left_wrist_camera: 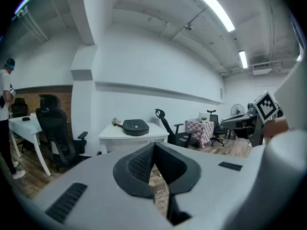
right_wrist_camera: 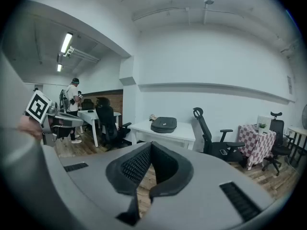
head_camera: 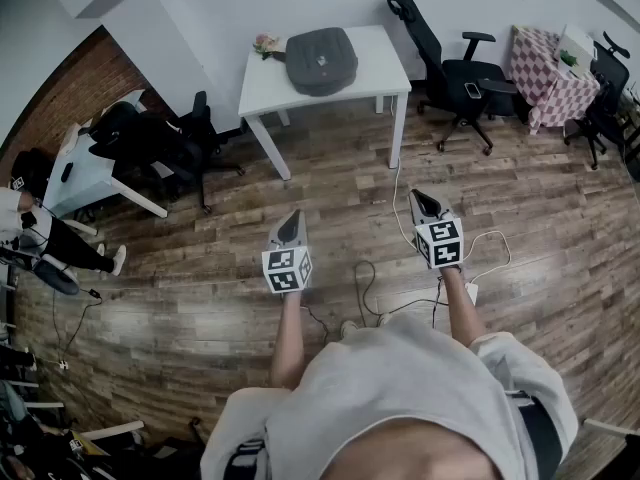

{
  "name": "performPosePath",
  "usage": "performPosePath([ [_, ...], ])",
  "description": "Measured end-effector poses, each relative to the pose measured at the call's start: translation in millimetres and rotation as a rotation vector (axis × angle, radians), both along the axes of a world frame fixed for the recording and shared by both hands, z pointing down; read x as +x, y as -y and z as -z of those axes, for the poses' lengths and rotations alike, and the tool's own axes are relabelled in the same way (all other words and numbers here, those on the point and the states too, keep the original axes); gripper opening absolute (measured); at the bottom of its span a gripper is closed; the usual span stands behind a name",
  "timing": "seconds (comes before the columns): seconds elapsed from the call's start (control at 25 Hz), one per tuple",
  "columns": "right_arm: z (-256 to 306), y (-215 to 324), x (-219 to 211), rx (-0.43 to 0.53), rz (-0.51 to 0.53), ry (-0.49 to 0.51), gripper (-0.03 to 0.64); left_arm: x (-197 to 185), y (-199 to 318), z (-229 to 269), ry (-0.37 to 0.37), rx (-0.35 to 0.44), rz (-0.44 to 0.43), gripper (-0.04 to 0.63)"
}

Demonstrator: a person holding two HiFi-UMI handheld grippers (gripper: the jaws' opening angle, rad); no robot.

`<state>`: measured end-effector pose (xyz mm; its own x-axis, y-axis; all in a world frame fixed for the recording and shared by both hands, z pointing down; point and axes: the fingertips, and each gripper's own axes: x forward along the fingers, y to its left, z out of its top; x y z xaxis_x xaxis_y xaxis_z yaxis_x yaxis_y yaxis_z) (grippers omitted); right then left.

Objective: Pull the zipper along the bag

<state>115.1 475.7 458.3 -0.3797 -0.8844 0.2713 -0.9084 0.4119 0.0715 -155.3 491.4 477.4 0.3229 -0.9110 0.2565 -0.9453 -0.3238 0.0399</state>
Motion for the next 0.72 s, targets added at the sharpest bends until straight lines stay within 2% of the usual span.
performPosePath([
  [0.44,-3,-1,0,-0.007,0.007,0.003,0.012,3,1,4,0.002,0.001,0.004,0.026],
  [0.72,-7,-1,12,-0.009,0.018,0.004,0.014,20,0,1,0.0,-0.004,0.009,0.026],
])
